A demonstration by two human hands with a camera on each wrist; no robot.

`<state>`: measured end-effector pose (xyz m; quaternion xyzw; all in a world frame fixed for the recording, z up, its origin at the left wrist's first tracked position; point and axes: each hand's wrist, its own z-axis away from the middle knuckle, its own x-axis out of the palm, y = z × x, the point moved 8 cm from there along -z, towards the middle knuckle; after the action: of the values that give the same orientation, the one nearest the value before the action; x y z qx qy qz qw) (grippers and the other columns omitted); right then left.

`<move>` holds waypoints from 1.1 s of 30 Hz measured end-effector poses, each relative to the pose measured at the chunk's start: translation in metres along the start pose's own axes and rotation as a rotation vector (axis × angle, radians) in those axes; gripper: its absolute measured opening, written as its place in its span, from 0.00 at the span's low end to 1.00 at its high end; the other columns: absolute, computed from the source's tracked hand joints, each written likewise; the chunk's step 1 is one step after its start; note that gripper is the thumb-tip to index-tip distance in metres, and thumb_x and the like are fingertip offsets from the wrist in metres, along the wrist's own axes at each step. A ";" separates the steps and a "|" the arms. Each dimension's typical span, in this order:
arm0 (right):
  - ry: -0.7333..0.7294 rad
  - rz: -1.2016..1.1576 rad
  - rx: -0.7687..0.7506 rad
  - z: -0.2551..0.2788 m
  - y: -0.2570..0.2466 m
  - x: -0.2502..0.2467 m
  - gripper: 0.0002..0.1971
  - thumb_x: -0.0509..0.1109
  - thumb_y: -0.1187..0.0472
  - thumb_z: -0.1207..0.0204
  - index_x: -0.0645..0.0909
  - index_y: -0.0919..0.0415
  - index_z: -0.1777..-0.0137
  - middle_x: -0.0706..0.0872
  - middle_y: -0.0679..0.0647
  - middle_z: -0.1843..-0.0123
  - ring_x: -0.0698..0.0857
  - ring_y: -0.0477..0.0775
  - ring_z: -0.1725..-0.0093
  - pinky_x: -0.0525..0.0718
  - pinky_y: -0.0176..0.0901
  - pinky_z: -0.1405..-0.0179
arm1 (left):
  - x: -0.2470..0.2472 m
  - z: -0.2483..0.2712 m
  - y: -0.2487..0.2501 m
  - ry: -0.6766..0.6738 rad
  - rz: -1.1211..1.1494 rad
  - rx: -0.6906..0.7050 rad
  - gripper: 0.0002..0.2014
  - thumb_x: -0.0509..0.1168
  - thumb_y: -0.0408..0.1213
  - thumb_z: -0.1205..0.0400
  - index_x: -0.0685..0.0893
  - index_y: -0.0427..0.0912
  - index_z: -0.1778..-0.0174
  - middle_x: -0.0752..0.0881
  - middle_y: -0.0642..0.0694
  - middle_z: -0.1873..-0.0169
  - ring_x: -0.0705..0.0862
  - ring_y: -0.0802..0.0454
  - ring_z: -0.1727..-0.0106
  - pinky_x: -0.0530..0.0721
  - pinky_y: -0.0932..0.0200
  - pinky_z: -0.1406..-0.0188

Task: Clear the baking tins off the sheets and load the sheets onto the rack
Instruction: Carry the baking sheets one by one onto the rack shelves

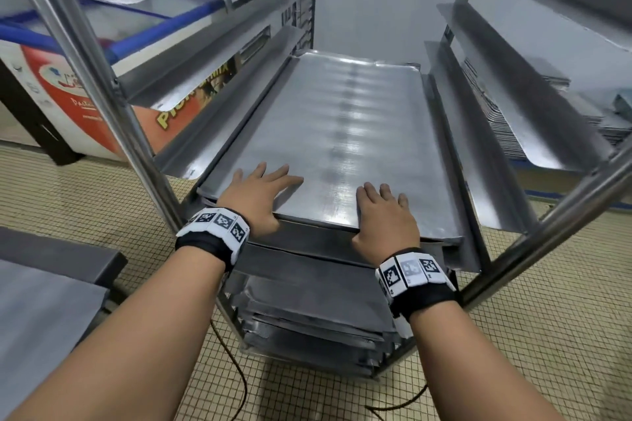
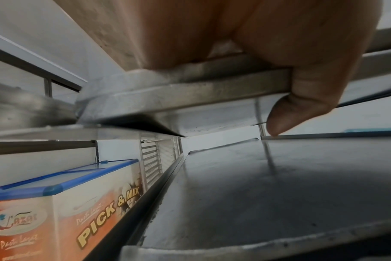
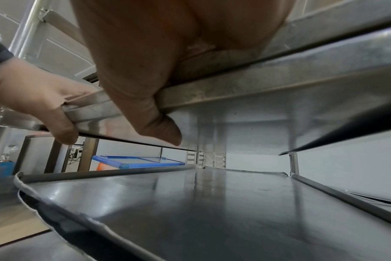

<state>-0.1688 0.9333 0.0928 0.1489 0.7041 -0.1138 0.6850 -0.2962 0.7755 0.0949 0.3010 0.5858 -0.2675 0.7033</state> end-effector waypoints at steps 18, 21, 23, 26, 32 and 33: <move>0.037 -0.137 -0.080 0.087 -0.134 -0.011 0.33 0.65 0.49 0.22 0.62 0.56 0.17 0.63 0.57 0.17 0.58 0.60 0.17 0.60 0.54 0.18 | 0.049 0.157 -0.083 0.039 0.196 -0.239 0.34 0.66 0.52 0.19 0.64 0.55 0.16 0.67 0.44 0.18 0.72 0.41 0.23 0.75 0.47 0.26; -0.063 -0.183 -0.236 0.092 -0.195 -0.001 0.29 0.63 0.52 0.21 0.65 0.53 0.19 0.70 0.53 0.20 0.67 0.58 0.21 0.69 0.52 0.23 | 0.065 0.210 -0.128 0.034 0.326 -0.424 0.30 0.67 0.52 0.19 0.71 0.54 0.20 0.82 0.45 0.29 0.82 0.43 0.32 0.82 0.49 0.33; -0.127 -0.221 -0.284 0.093 -0.231 0.008 0.25 0.65 0.52 0.22 0.72 0.49 0.25 0.78 0.51 0.27 0.78 0.58 0.28 0.79 0.50 0.33 | 0.088 0.243 -0.164 -0.008 0.369 -0.571 0.30 0.68 0.48 0.19 0.71 0.50 0.20 0.84 0.42 0.31 0.83 0.41 0.33 0.82 0.48 0.34; -0.215 -0.170 -0.392 0.093 -0.292 0.022 0.16 0.66 0.52 0.24 0.79 0.50 0.37 0.86 0.54 0.40 0.86 0.59 0.42 0.85 0.49 0.48 | 0.122 0.302 -0.220 -0.030 0.401 -0.810 0.26 0.66 0.49 0.17 0.75 0.45 0.23 0.83 0.40 0.31 0.82 0.39 0.33 0.81 0.47 0.33; -0.372 -0.115 -0.658 0.093 -0.407 0.052 0.21 0.69 0.51 0.23 0.76 0.50 0.30 0.87 0.55 0.43 0.88 0.57 0.50 0.89 0.54 0.49 | 0.195 0.430 -0.284 -0.048 0.490 -1.285 0.28 0.57 0.50 0.18 0.68 0.50 0.20 0.73 0.41 0.25 0.71 0.36 0.24 0.75 0.40 0.27; -0.370 -0.123 -0.702 0.092 -0.424 0.054 0.20 0.70 0.52 0.23 0.77 0.50 0.31 0.88 0.54 0.44 0.89 0.57 0.51 0.89 0.54 0.49 | 0.207 0.452 -0.289 -0.043 0.491 -1.376 0.28 0.54 0.49 0.18 0.66 0.52 0.19 0.69 0.41 0.24 0.68 0.35 0.23 0.72 0.36 0.26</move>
<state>-0.2390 0.5084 0.0169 -0.1594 0.5724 0.0679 0.8014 -0.1723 0.2420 -0.0813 -0.0915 0.5231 0.3206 0.7843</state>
